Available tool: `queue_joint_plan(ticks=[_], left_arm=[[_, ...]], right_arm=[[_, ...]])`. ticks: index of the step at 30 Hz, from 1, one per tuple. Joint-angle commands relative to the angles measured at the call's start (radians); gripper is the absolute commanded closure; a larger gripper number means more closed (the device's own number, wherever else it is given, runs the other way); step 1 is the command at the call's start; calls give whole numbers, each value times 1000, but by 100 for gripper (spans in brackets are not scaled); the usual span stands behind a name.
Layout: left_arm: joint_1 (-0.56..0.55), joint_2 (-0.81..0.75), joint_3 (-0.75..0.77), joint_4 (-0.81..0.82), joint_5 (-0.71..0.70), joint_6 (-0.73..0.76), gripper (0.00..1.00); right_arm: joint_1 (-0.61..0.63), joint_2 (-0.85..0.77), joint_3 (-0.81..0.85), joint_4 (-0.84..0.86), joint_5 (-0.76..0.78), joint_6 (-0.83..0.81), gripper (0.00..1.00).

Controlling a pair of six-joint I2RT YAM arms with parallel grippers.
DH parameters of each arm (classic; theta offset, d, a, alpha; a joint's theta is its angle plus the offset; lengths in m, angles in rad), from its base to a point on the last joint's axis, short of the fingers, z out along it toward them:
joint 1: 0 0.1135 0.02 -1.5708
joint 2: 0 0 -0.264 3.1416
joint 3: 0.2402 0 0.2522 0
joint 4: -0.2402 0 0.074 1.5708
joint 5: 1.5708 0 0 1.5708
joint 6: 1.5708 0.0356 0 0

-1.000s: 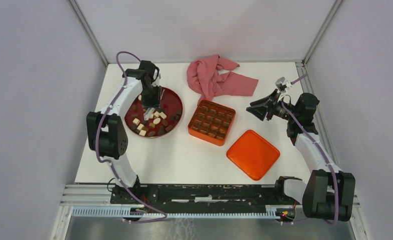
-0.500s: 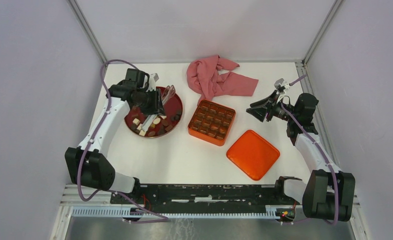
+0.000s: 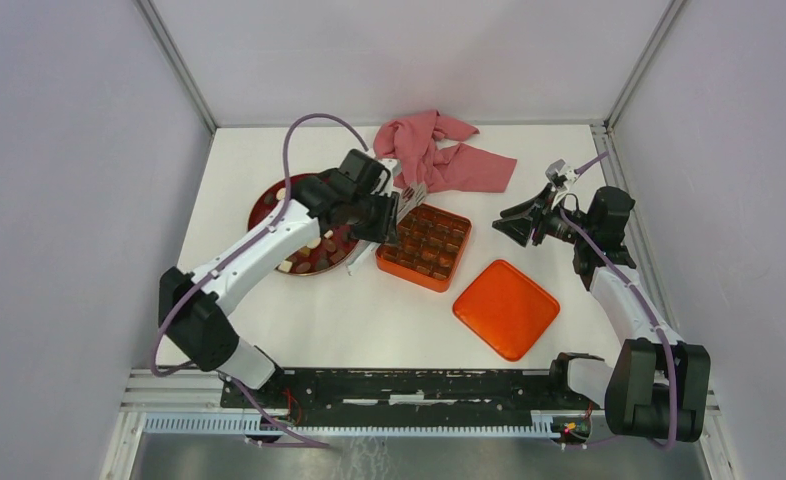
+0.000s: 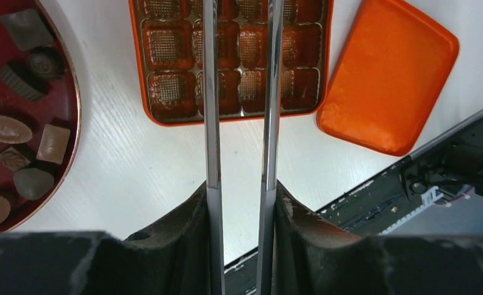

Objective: Pack the chocolate
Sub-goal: Place the fake chocolate in the packing box.

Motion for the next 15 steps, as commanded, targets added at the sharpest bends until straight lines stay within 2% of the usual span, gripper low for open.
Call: queue_joint_plan(ticks=[1,7,15], left_arm=[[-51,91,78,31,-152,-51,98],[-70,168,126,-9,-236,-29,98],[-71,221,143,-20,-246,-9,98]], right_arm=[[-2,2,40,4,10,-29,52],[-3,7,41,0,10,-31,52],[-3,13,43,-6,15,-39,52]])
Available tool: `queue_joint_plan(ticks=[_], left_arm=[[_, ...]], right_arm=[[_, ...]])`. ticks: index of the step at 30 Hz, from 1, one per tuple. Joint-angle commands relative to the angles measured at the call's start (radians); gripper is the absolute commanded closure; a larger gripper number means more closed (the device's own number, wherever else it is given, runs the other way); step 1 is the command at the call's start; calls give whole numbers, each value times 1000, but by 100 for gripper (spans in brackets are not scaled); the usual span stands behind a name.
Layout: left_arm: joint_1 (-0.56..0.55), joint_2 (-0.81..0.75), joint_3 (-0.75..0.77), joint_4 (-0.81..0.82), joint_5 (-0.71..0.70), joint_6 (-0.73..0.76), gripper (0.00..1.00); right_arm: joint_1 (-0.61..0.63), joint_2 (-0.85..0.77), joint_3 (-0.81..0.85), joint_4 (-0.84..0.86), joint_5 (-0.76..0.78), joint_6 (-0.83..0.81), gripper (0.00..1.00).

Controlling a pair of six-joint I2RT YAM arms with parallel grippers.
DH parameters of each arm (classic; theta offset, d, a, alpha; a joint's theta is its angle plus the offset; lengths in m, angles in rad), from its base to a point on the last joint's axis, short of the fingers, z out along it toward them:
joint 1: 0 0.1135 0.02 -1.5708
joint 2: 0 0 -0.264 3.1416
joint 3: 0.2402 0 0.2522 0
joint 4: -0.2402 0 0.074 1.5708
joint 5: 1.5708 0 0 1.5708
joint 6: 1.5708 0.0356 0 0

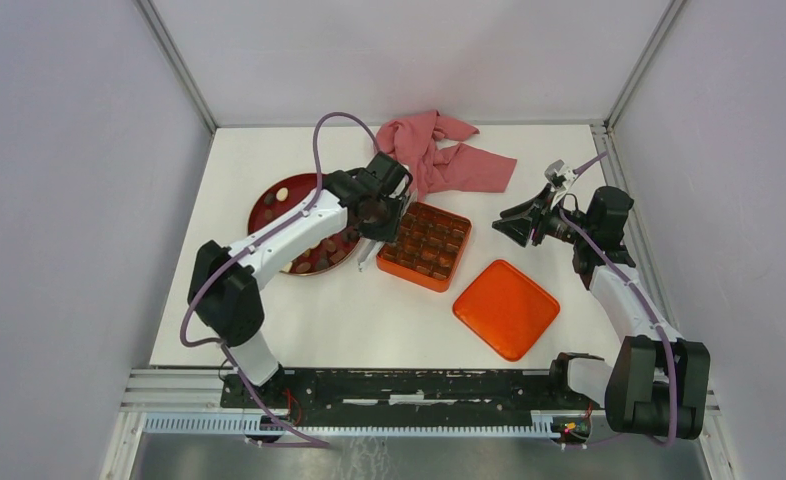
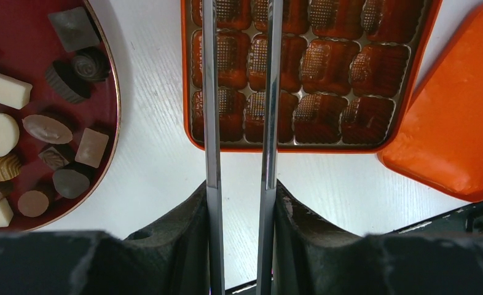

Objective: Pack the chocolate
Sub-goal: Place the fake chocolate in the packing box.

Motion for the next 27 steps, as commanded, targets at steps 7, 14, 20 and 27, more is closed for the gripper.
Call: queue_joint_plan(ticks=[7,14,20,27], left_arm=[[-4,44,63,13,-28,9,97],[-8,78,89,3,-29,17,94],[-16,81,94,-16,-41,18,88],[-19,85,84,-27,-48,19,85]], right_arm=[[-3,2,43,4,13,-28,52],[-2,0,45,-1,13,-33,52],[-3,3,45,-4,13,-36,52],[-3,4,45,-6,13,-35,52]])
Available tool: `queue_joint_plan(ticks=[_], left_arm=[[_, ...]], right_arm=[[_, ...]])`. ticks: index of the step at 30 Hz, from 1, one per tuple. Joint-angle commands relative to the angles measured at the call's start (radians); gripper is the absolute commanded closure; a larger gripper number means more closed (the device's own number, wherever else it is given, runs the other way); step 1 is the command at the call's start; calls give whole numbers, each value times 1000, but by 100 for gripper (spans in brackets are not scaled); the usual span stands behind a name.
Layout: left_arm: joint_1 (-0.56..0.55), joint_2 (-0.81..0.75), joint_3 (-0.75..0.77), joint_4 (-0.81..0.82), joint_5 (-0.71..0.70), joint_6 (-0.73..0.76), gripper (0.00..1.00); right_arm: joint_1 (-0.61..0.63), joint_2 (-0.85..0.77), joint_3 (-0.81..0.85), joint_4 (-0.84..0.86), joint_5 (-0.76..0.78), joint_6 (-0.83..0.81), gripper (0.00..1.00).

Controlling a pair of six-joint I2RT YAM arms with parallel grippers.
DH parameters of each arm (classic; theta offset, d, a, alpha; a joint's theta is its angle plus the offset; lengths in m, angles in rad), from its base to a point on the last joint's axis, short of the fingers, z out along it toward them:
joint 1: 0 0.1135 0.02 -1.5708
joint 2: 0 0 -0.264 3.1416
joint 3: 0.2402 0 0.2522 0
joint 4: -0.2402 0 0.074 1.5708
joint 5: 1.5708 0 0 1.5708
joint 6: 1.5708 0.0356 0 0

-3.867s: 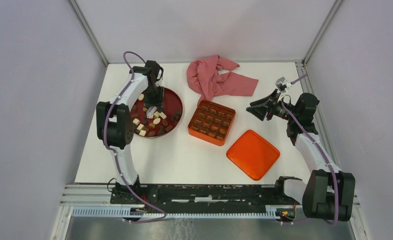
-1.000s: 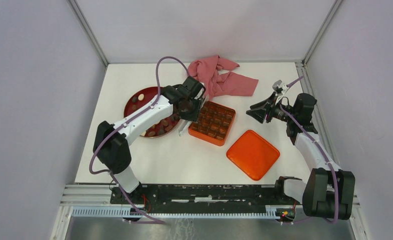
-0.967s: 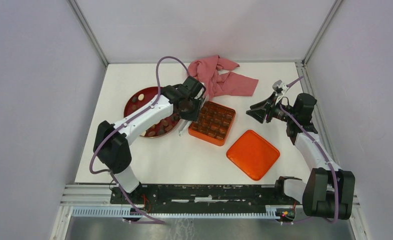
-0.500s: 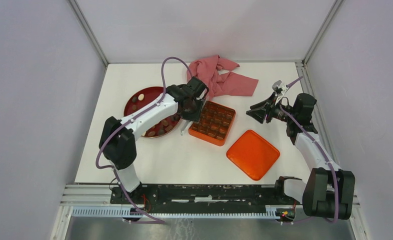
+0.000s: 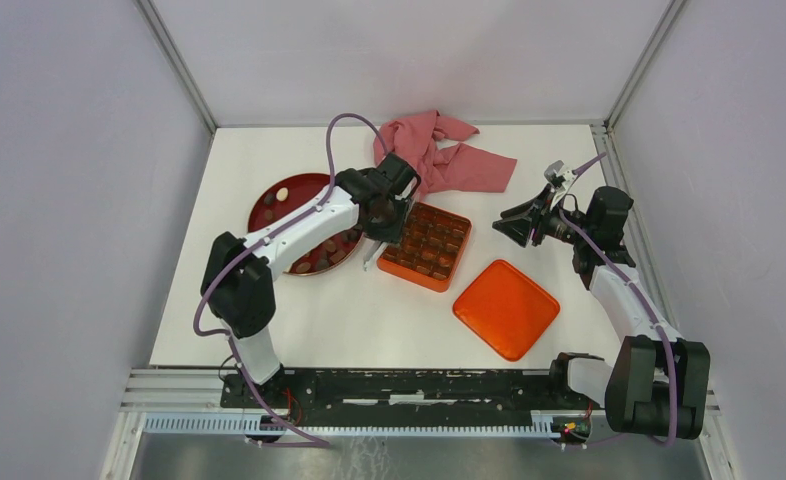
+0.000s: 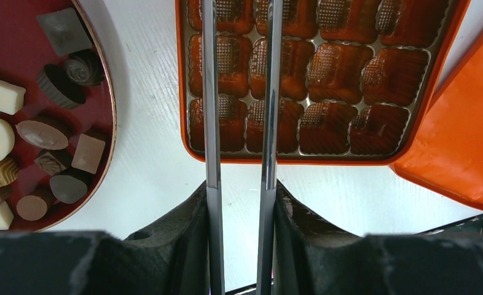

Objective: Pack the chocolate
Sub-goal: Place the fake chocolate in the packing box.

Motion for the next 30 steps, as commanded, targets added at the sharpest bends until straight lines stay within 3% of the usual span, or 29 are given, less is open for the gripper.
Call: queue_joint_plan(ticks=[1,30], left_arm=[[-7,7,36,-4,-27,19,85],[-7,16,74,-36,-55,33,66]], right_arm=[[-3,2,45,10,2,-17,52],[-3,-1,46,8,2,-20,52]])
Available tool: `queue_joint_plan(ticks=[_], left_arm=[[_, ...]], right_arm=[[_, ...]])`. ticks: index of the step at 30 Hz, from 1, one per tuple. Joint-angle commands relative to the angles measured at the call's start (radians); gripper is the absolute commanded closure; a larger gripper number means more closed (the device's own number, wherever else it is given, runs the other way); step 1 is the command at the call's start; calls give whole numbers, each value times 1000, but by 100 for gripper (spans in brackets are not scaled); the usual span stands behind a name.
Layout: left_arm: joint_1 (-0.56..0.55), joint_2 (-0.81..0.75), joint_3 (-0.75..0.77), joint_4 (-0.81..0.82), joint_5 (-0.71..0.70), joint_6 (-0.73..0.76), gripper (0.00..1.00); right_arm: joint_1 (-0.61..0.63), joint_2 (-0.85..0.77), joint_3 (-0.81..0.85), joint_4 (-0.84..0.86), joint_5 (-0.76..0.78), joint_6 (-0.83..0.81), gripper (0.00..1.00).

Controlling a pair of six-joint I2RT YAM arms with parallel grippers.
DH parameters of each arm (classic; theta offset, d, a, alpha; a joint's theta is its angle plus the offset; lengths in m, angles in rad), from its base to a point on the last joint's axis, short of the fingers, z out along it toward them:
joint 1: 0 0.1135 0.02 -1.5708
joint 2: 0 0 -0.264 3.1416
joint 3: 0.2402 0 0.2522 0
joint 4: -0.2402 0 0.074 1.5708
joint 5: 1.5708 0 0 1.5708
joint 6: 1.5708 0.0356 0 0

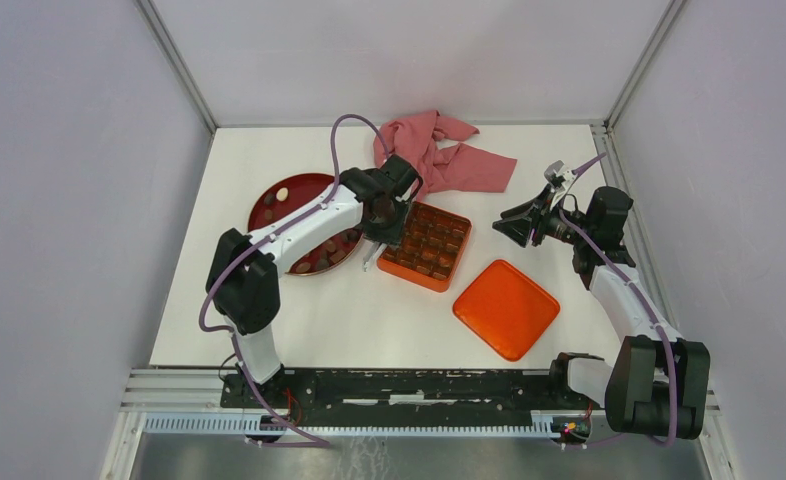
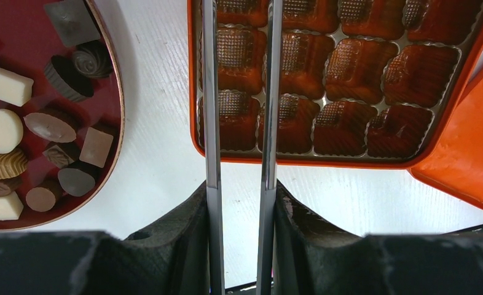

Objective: Pack the chocolate
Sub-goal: Place the fake chocolate in the packing box, then pick up the fake chocolate from the plate.

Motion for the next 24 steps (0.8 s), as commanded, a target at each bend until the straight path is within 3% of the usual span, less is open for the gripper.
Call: queue_joint_plan(ticks=[1,24], left_arm=[[-4,-15,60,1,-31,32,66],[-4,-2,76,-11,-29,42,57]], right_arm=[[-3,-1,46,14,-1,-20,52],[-3,-5,49,9,-3,-24,52]])
